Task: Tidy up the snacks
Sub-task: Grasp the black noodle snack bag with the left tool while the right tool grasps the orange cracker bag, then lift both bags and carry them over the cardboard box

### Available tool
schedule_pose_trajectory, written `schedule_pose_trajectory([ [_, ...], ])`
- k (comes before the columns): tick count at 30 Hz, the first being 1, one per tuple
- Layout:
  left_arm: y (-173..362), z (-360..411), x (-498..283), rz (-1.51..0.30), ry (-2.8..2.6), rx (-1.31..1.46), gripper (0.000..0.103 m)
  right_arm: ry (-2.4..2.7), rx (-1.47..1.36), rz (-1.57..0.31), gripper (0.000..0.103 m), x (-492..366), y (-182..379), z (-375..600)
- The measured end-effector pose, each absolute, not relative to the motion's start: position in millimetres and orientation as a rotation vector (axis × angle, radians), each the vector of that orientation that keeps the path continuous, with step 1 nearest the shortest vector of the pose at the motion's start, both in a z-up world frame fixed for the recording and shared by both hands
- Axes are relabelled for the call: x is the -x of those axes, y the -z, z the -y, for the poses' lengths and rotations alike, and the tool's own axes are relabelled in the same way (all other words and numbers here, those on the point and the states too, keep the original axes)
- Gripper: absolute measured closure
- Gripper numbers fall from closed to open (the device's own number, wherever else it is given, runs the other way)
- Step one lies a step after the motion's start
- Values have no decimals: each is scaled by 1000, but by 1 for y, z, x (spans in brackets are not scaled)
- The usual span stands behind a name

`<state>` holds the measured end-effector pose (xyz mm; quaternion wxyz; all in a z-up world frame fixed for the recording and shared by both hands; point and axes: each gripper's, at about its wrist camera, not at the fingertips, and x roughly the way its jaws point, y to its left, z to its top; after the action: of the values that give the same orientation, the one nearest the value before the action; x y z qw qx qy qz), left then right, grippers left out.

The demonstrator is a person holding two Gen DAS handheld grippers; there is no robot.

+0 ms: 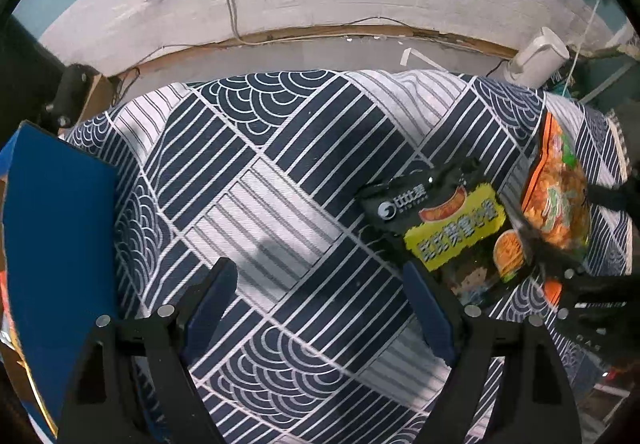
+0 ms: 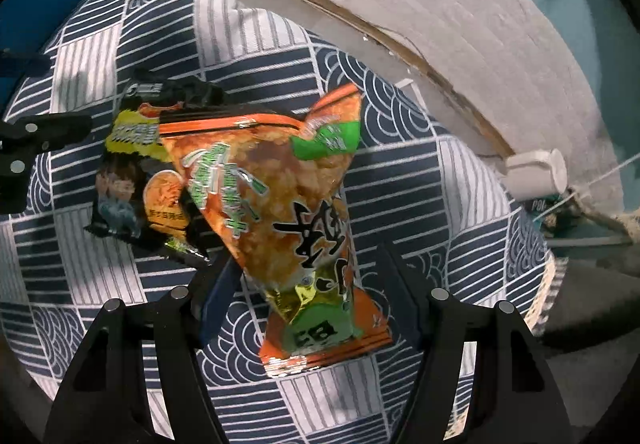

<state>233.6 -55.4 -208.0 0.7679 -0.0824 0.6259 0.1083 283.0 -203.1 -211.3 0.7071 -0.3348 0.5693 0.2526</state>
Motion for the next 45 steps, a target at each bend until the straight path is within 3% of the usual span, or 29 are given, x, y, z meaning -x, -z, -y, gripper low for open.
schedule_pose_trajectory([
  [2,208,56,-235,-1356,-238,211,17,-550,654,-1303,61,-288,212,211],
  [6,206,64,-241,-1351,-246,274,17,-492,483,-1336,71,-292,208,232],
  [13,206,78,-252,-1324,-272,365,17,-397,287,-1381,72,-288,196,270],
  [24,215,93,-258,-1284,-304,532,17,-404,316,-1397,72,-270,204,297],
  [36,241,107,-276,-1362,-298,478,16,-406,280,-1395,72,-284,209,300],
  [42,234,115,-273,-1351,-261,368,42,-392,267,-1397,72,-273,207,295],
  [45,232,116,-268,-1353,-249,305,43,-391,251,-1400,72,-270,204,292],
])
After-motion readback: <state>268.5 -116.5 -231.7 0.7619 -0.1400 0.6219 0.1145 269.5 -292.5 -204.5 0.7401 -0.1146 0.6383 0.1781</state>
